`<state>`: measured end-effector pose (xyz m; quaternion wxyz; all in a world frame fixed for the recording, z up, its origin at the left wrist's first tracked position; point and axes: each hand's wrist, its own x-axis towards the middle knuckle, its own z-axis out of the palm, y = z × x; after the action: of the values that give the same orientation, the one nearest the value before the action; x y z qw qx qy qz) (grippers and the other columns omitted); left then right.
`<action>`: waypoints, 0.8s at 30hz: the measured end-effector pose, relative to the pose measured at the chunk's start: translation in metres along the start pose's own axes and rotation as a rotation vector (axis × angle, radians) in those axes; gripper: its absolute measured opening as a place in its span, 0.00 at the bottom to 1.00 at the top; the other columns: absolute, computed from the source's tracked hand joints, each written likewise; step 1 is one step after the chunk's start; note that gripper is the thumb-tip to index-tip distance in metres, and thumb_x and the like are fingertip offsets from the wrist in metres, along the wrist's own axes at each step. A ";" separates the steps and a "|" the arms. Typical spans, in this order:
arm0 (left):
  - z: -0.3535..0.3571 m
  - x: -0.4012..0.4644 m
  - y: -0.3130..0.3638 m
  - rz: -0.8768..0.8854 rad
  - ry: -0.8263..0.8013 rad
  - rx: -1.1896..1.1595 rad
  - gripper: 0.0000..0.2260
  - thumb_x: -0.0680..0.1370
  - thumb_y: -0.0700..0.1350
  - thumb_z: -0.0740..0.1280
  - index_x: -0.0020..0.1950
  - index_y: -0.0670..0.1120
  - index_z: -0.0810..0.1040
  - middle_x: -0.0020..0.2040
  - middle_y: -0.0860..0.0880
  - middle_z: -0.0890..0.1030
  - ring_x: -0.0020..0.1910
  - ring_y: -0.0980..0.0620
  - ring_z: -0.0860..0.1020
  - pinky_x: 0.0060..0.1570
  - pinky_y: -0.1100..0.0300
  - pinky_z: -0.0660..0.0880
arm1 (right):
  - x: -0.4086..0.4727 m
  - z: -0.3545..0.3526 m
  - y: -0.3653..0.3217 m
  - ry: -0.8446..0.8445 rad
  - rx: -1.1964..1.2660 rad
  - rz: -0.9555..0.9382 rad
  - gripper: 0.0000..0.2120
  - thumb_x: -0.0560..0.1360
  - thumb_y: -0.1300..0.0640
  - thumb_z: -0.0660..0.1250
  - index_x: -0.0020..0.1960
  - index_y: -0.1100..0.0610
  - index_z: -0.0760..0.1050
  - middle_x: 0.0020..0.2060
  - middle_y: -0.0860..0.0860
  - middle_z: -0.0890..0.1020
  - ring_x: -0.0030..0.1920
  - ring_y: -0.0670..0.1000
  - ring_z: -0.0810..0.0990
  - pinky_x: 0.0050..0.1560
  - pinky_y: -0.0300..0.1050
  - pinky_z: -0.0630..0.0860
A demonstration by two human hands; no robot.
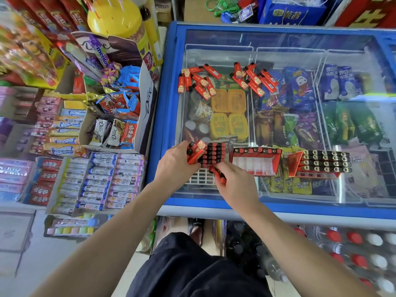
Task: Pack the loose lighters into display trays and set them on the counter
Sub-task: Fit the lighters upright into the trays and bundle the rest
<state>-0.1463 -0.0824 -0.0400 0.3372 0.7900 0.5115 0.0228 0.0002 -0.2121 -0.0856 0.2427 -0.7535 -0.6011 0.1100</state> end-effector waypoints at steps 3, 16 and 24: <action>0.000 0.001 -0.003 -0.013 -0.006 -0.041 0.12 0.74 0.50 0.74 0.50 0.50 0.73 0.40 0.53 0.78 0.40 0.53 0.78 0.41 0.52 0.78 | -0.004 0.005 -0.001 0.004 0.015 0.019 0.04 0.77 0.59 0.71 0.51 0.53 0.79 0.41 0.46 0.82 0.33 0.50 0.79 0.28 0.49 0.78; 0.005 -0.011 0.008 -0.015 0.008 -0.176 0.15 0.72 0.55 0.77 0.49 0.50 0.74 0.39 0.55 0.79 0.37 0.59 0.78 0.35 0.64 0.70 | -0.003 0.012 -0.008 0.146 -0.006 0.031 0.12 0.81 0.51 0.61 0.52 0.54 0.81 0.42 0.46 0.82 0.36 0.49 0.79 0.27 0.45 0.76; 0.005 -0.010 0.003 -0.083 0.031 -0.271 0.13 0.72 0.52 0.78 0.51 0.51 0.77 0.41 0.55 0.81 0.40 0.58 0.80 0.41 0.62 0.77 | -0.004 0.015 0.003 0.115 -0.050 0.033 0.03 0.79 0.57 0.69 0.52 0.54 0.81 0.43 0.46 0.81 0.37 0.49 0.80 0.28 0.47 0.77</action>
<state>-0.1468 -0.0939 -0.0393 0.4336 0.7149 0.5411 0.0901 -0.0056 -0.2125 -0.1006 0.2561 -0.7744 -0.5760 0.0552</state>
